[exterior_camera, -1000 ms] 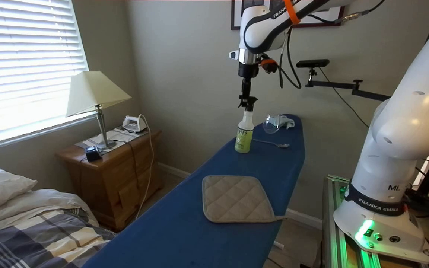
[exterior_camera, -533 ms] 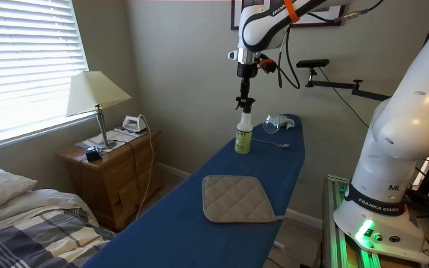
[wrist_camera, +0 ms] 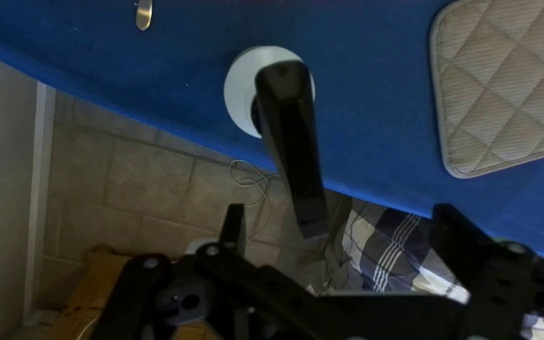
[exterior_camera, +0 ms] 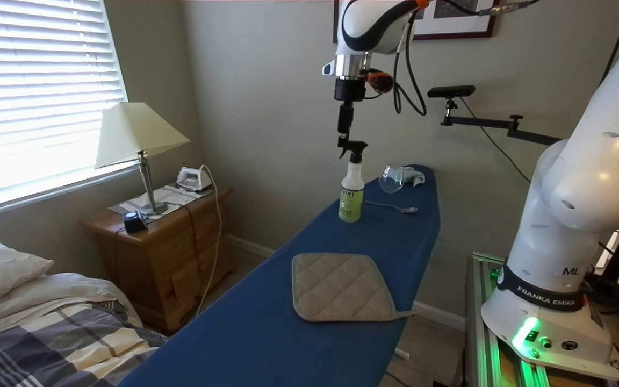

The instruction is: Put the spray bottle up right

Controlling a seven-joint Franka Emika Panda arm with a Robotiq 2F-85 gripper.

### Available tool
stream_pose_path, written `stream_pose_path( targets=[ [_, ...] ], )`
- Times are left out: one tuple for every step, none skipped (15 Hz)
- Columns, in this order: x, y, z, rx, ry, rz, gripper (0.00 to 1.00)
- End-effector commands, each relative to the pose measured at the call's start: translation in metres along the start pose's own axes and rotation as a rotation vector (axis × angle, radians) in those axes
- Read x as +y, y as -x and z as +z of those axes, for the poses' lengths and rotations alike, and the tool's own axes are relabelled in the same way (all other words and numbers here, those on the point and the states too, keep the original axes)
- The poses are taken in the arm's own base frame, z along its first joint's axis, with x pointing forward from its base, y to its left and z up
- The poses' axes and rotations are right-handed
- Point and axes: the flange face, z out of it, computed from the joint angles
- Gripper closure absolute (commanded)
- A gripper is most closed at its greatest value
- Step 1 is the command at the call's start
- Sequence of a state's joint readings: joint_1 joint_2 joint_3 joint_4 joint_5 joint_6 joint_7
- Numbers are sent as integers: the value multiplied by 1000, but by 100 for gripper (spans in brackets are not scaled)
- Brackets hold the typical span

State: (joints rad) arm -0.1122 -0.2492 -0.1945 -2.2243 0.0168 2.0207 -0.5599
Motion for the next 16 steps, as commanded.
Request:
stream_pose_path(
  targets=[
    [-11, -15, -29, 52, 8, -23, 0],
    [-13, -20, -36, 63, 26, -31, 0],
    [-15, -23, -44, 83, 39, -37, 0],
    [-18, -27, -50, 95, 43, -40, 0],
    [-19, -29, -57, 109, 51, -28, 0],
    [-19, -31, -65, 128, 56, -18, 0],
    [-20, -34, -70, 136, 58, -8, 0],
    [-19, -36, -76, 151, 59, 9, 0],
    [-19, -35, -80, 131, 49, 29, 0],
    [-20, -31, -83, 66, 29, 65, 0],
    [-15, -22, -85, -16, 45, 82, 0],
    [-18, -29, -74, 58, 44, 36, 0],
    [-18, -25, -77, 24, 36, 51, 0],
    [-18, -24, -80, 10, 32, 59, 0],
    [-17, -23, -81, 5, 30, 64, 0],
    [-17, -23, -82, 4, 30, 66, 0]
  ],
)
